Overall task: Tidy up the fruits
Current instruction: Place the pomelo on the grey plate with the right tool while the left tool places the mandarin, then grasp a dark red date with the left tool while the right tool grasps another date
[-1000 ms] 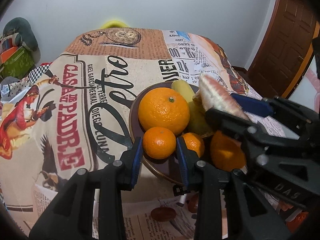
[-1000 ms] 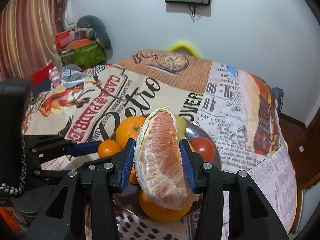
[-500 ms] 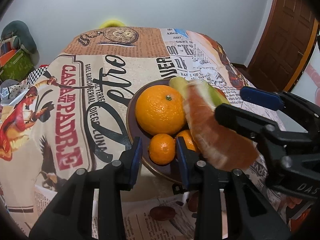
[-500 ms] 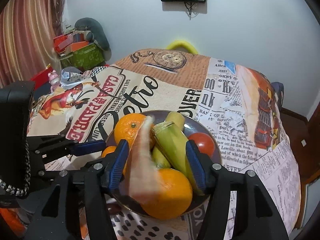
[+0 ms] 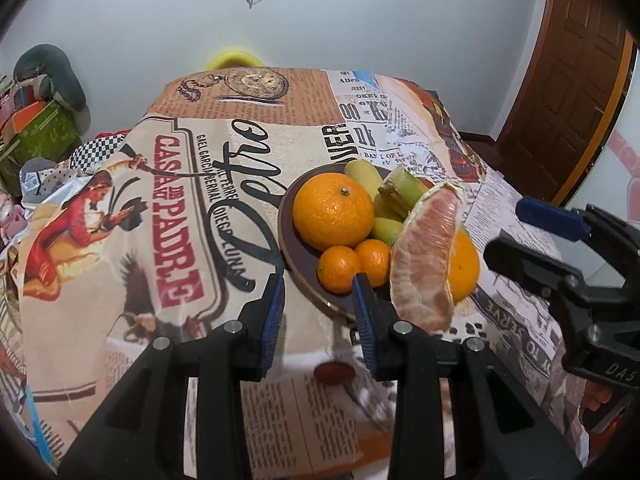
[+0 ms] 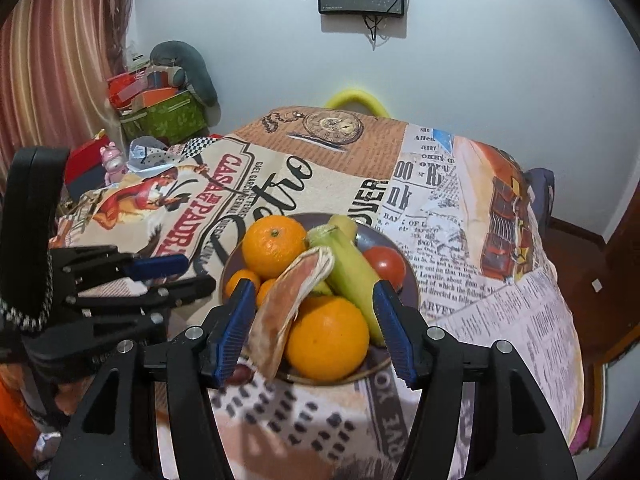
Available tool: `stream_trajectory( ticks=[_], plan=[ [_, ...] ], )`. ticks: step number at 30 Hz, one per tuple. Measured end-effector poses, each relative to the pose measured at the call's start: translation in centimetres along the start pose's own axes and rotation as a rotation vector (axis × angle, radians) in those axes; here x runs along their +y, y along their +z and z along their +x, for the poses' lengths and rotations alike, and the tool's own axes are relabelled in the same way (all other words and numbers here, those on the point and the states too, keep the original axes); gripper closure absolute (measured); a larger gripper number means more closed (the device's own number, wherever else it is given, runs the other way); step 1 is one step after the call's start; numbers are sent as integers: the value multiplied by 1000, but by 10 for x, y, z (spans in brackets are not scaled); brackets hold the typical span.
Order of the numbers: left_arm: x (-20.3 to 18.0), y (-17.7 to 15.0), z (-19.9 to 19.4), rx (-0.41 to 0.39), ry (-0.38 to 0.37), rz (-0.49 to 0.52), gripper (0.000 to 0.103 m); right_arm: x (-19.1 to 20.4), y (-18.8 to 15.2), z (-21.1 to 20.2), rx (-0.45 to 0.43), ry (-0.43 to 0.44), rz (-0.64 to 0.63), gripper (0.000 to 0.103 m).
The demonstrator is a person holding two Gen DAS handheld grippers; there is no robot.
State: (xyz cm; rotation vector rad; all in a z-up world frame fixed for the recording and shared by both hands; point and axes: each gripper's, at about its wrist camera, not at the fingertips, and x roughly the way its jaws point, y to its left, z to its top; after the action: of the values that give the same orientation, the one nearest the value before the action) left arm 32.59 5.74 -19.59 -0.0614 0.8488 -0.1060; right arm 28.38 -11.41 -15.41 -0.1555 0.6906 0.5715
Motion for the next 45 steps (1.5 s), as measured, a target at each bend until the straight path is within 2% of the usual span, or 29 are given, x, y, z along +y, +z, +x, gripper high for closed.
stream_trajectory(
  ticks=[8, 15, 25, 28, 30, 33, 37, 39, 45],
  plan=[
    [3, -22, -13, 43, 16, 7, 69, 14, -26, -11, 42, 17, -3, 46],
    [-2, -48, -1, 122, 7, 17, 69, 20, -50, -12, 84, 33, 14, 46],
    [-14, -54, 27, 185, -27, 32, 69, 15, -77, 5, 161, 52, 54, 46],
    [-12, -53, 34, 184, -32, 25, 70, 14, -78, 8, 167, 72, 66, 46],
    [-11, -52, 34, 173, -29, 29, 75, 16, -76, 11, 168, 81, 64, 49],
    [-7, -54, 30, 162, -37, 27, 75, 19, -72, 18, 174, 100, 67, 56],
    [2, -55, 19, 131, -9, 30, 75, 27, -66, 28, 180, 116, 60, 58],
    [9, -55, 13, 119, -6, 19, 75, 32, -64, 35, 190, 127, 52, 63],
    [31, -56, 5, 100, -16, -29, 75, 43, -58, 56, 217, 132, 36, 65]
  ],
)
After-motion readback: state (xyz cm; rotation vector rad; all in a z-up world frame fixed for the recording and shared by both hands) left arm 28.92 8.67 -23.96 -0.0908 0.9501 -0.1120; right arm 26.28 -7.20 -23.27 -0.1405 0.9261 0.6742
